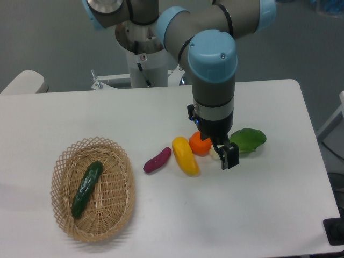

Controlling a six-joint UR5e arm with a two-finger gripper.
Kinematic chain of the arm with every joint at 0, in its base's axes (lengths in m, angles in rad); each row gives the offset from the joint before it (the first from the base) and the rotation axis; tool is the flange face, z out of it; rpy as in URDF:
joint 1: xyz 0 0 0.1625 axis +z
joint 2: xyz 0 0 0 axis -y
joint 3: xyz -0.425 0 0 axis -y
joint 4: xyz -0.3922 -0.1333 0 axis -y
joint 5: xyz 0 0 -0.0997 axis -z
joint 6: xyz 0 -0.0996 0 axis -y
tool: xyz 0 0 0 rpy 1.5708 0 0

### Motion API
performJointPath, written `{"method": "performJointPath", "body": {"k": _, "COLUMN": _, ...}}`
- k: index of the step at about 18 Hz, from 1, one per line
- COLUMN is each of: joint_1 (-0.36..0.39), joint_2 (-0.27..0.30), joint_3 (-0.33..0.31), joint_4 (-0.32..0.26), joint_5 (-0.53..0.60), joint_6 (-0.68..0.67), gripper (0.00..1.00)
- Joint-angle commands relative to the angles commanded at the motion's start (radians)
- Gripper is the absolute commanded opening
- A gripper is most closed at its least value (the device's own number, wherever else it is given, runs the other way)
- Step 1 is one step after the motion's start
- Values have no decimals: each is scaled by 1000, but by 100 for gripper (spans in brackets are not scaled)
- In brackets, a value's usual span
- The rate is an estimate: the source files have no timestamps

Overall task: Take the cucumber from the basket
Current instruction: 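Move the gripper over the wicker basket above the green cucumber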

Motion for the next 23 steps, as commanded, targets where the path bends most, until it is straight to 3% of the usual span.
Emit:
{"method": "performJointPath", "body": {"k": 9, "joint_1": -46, "joint_2": 2, "joint_3": -31, "joint_4": -2, "joint_5": -6, "joint_6": -70, "gripper": 100}}
{"method": "performJointPath", "body": {"k": 12, "joint_1": -81, "joint_2": 5, "joint_3": -74, "joint_4": 2, "joint_5": -6, "joint_6": -219, "gripper": 100}}
{"method": "performJointPath", "body": {"k": 23, "joint_1": -310, "joint_2": -21, "joint_3": -129, "joint_4": 0, "joint_5": -3, "joint_6": -877, "gripper": 100}}
